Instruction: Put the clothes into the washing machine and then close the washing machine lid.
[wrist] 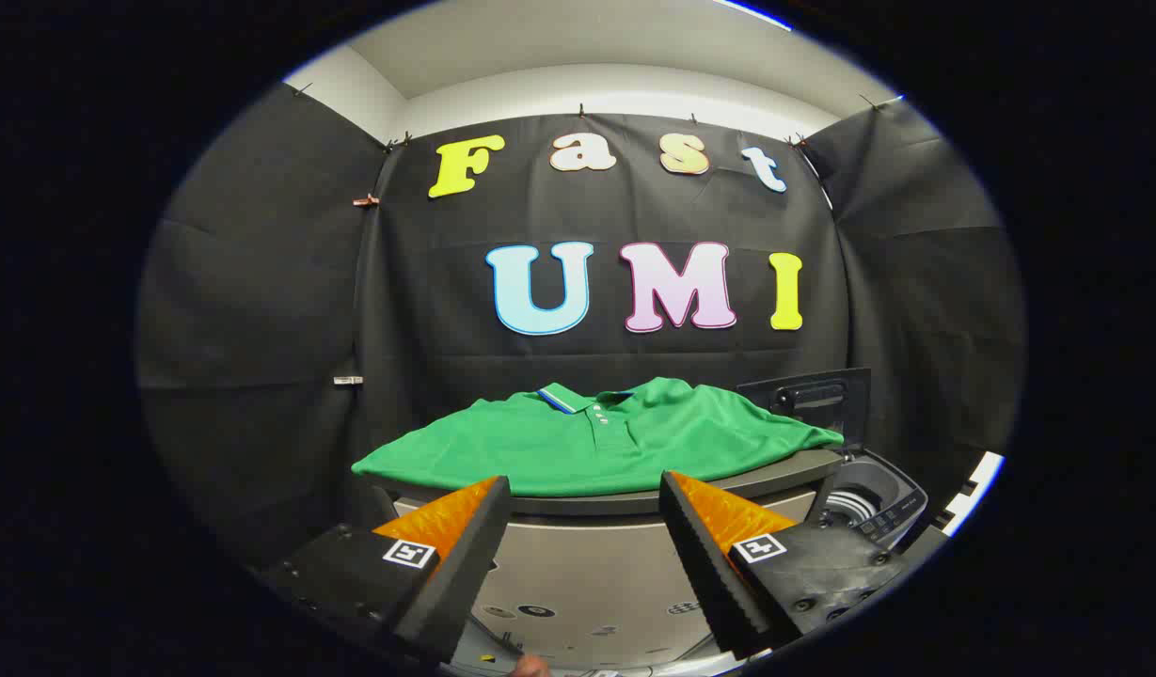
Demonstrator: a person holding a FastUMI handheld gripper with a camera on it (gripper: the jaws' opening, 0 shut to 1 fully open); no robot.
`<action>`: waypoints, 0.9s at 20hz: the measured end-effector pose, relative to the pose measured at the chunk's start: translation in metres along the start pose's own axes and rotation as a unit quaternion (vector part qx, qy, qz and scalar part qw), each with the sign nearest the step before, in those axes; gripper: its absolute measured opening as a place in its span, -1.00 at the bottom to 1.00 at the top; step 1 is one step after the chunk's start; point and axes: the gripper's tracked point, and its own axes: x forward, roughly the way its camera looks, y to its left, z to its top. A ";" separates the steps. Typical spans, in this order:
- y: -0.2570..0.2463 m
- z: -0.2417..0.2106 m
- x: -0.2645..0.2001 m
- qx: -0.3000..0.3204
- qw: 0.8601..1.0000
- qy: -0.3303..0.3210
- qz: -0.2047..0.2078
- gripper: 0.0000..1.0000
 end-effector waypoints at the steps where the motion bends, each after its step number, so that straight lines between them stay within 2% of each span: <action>1: -0.001 0.000 0.000 0.001 1.000 0.001 0.000 0.97; 18: -0.006 0.001 0.000 -0.001 1.000 0.002 -0.006 0.97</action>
